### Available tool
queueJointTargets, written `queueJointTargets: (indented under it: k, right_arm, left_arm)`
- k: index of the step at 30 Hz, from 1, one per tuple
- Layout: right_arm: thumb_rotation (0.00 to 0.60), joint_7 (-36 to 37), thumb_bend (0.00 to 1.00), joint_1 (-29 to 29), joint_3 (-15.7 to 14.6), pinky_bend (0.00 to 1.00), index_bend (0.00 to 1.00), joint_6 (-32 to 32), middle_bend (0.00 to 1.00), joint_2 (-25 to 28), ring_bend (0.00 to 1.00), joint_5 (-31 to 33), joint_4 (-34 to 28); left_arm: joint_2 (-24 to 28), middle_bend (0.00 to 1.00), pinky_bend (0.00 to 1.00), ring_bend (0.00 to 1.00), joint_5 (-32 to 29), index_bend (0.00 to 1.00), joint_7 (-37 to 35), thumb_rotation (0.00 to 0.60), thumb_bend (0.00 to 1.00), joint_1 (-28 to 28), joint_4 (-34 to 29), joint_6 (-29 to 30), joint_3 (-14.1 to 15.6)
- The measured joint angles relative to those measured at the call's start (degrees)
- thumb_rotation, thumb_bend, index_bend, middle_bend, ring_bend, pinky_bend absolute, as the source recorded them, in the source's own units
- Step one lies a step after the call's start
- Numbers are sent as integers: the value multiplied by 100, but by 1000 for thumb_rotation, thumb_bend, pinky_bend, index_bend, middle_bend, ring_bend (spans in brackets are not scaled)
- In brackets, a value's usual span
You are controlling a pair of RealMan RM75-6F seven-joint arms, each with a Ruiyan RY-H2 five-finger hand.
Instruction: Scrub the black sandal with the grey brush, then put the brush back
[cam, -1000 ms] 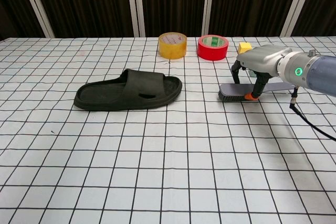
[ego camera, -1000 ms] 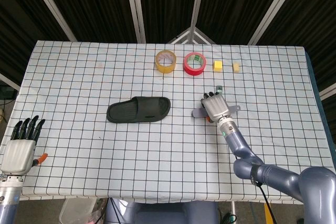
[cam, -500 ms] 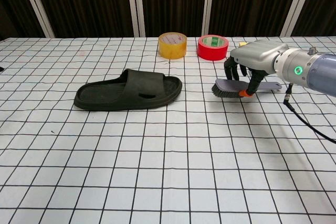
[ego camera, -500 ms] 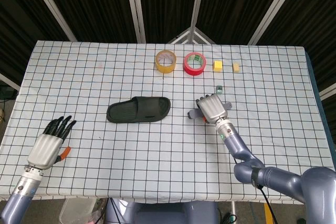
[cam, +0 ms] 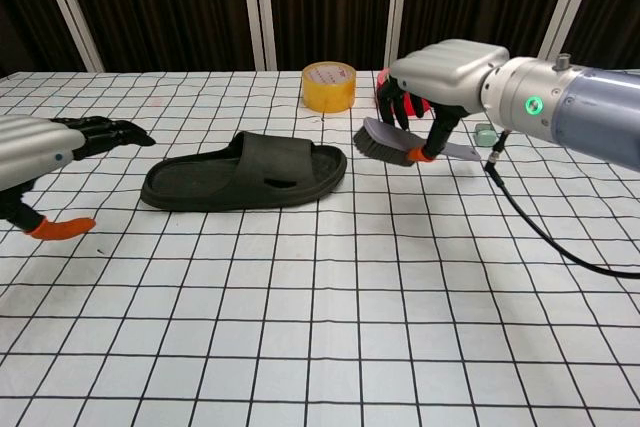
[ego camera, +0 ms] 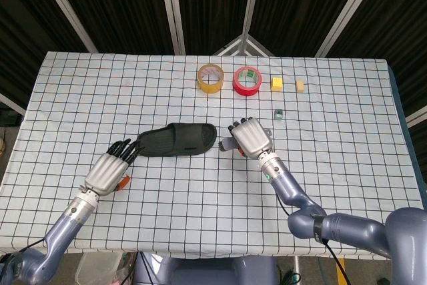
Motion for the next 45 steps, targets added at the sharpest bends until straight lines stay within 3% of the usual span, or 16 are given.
queueJointTargets:
  k: [11,17,25,45]
  right_arm:
    - [600,-250,494,276,124,533,646,221,474,-345,444,11,80]
    - [600,-234,497,407,125,533,646,297,474,-729,445,-141,433]
    - [600,-239,517,565,140,533,649,416,482,-1206,452,-320,794]
    - [600,-491,542,761,159,548,650,570,485,-1898,461,-522,1486]
  left_arm:
    - [-331,35,114,4,-1115,0,673,597,556,-545,10,-558,-273]
    - [-361,49,112,4,-1518,0,756,541,579,-749,106,-761,-304]
    - [-405,50,111,4,-2231,0,818,537,580,-1021,370,-1031,-281]
    - [-430,39,110,4,-3170,0,949,527,583,-1459,617,-1263,-84]
